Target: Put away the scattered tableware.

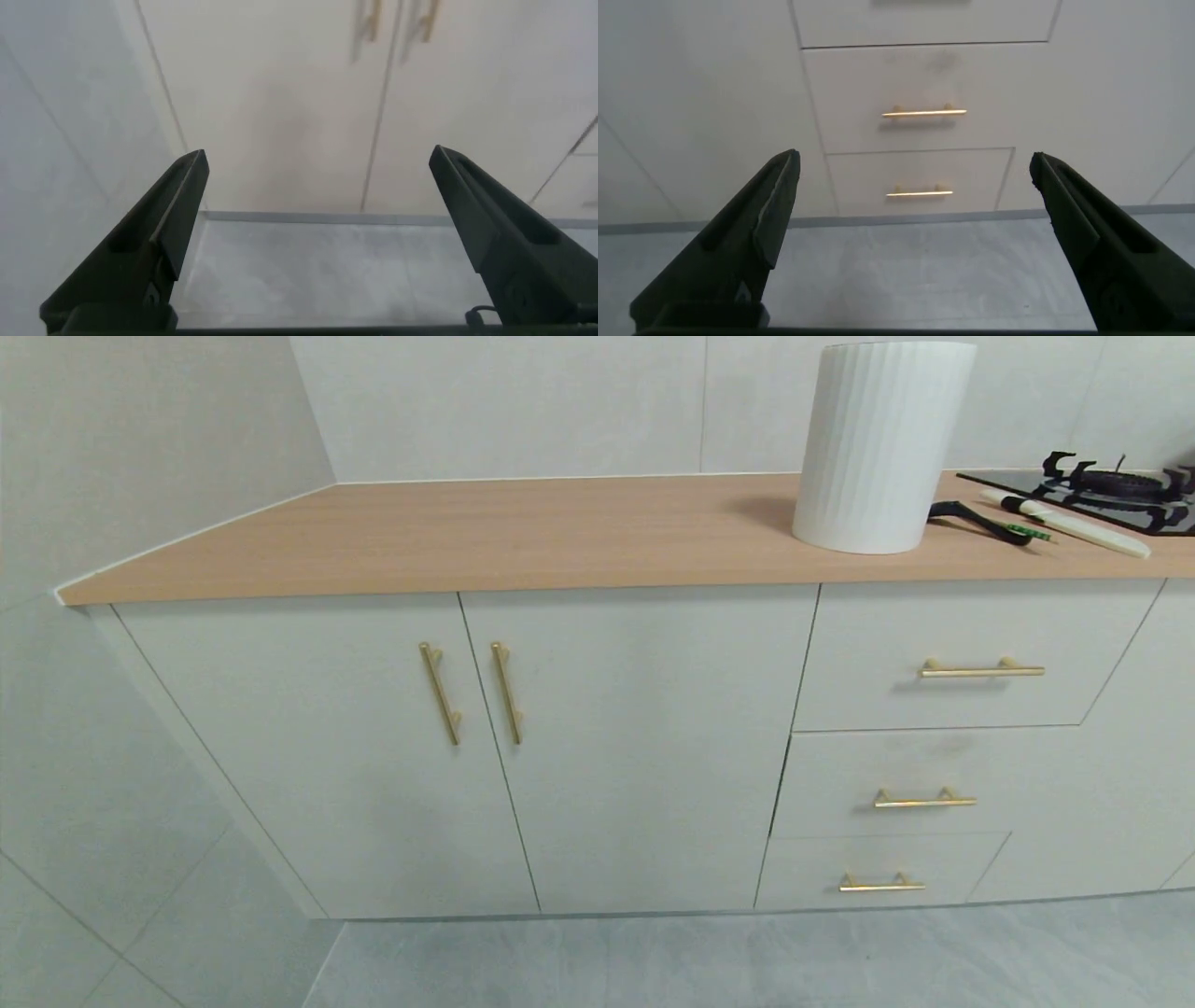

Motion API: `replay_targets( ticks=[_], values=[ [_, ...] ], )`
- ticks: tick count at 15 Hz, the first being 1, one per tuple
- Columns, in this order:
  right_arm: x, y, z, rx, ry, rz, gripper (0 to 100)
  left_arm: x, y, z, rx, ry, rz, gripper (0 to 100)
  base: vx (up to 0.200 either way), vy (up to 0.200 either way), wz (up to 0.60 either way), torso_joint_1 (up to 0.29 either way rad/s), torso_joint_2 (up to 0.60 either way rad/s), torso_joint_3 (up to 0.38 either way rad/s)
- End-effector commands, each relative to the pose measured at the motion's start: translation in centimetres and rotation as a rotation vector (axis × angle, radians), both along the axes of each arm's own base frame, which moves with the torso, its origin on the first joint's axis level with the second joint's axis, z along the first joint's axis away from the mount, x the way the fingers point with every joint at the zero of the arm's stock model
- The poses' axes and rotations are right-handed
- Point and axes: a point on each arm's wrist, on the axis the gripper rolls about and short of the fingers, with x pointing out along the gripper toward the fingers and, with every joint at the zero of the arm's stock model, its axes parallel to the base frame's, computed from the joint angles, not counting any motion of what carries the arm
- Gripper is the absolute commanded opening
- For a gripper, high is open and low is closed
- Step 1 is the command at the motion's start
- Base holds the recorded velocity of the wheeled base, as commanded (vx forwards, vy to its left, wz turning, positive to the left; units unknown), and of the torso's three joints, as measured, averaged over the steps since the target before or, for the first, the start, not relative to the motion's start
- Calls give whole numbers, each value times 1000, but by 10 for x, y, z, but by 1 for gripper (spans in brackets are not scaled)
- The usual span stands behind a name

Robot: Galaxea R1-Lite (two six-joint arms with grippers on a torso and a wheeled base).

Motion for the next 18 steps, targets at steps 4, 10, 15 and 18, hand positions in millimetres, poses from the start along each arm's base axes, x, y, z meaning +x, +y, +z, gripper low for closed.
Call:
replay_targets(
  ticks=[4,10,15,18],
  values=[
    [0,0,0,-1,2,-1,100,0,0,0,0,0,1,100,0,-200,0,2,5,4],
    [0,0,0,-1,2,-1,100,0,0,0,-2,0,1,100,0,-100,0,-2,2,1],
    [0,0,0,-1,2,-1,100,0,0,0,-3,0,1,100,80,0,0,2,2,0],
    [0,0,0,-1,2,-1,100,0,0,0,-3,0,1,100,200,0,0,-1,1,1]
  ],
)
